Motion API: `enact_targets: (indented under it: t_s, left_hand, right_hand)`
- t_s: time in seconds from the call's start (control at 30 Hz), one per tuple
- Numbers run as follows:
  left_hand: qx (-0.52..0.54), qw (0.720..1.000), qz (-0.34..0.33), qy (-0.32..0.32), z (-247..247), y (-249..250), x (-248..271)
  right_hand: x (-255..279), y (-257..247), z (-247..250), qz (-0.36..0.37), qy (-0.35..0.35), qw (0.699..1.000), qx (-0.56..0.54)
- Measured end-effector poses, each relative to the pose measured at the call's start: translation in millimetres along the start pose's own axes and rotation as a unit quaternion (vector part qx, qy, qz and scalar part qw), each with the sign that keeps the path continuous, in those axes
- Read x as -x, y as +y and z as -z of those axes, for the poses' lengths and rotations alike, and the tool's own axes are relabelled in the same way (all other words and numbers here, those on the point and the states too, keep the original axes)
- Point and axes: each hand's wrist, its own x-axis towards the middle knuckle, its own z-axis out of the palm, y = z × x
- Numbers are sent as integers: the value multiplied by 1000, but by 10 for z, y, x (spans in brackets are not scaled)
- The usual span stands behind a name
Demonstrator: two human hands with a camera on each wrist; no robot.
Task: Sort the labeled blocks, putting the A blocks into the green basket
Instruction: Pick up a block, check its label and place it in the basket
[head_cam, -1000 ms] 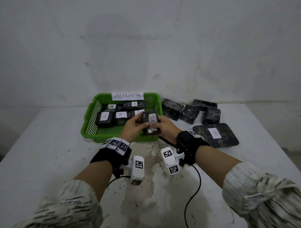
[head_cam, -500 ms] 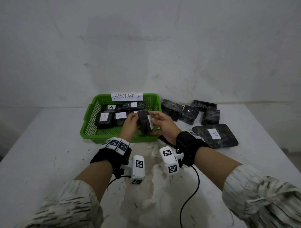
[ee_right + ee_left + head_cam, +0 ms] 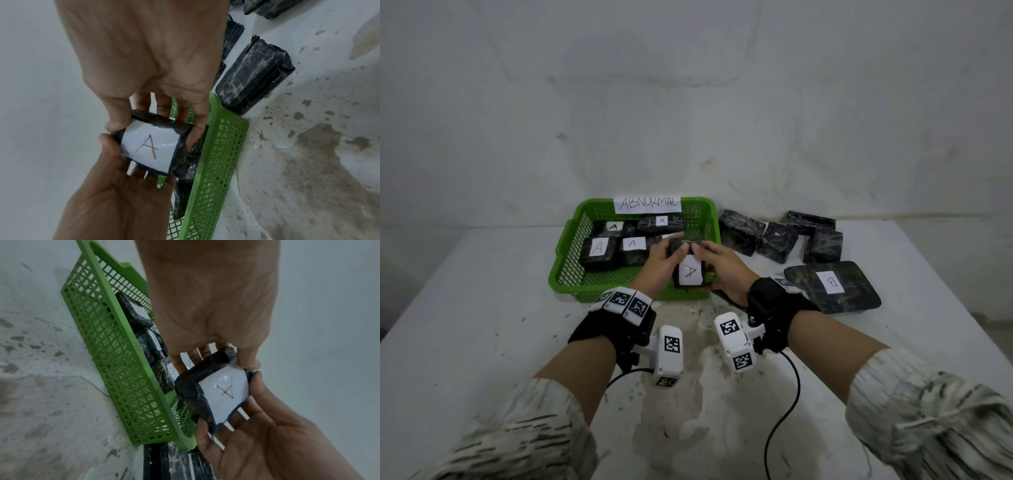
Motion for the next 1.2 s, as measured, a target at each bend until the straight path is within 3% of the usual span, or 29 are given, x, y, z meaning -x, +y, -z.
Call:
enact_targets:
  t_s: [0.17, 0.93, 1.2]
  left_hand:
    - [-16, 1000, -23, 9, 63, 1, 36]
    - [27, 1000, -1, -12, 110, -45, 6]
    - [20, 999, -20, 29, 76, -111, -9]
  right_hand:
    - [5, -15, -13, 9, -6, 1000, -8]
    - [-17, -15, 40, 25, -21, 996, -80]
    - [-4, -22, 41, 34, -6, 999, 4]
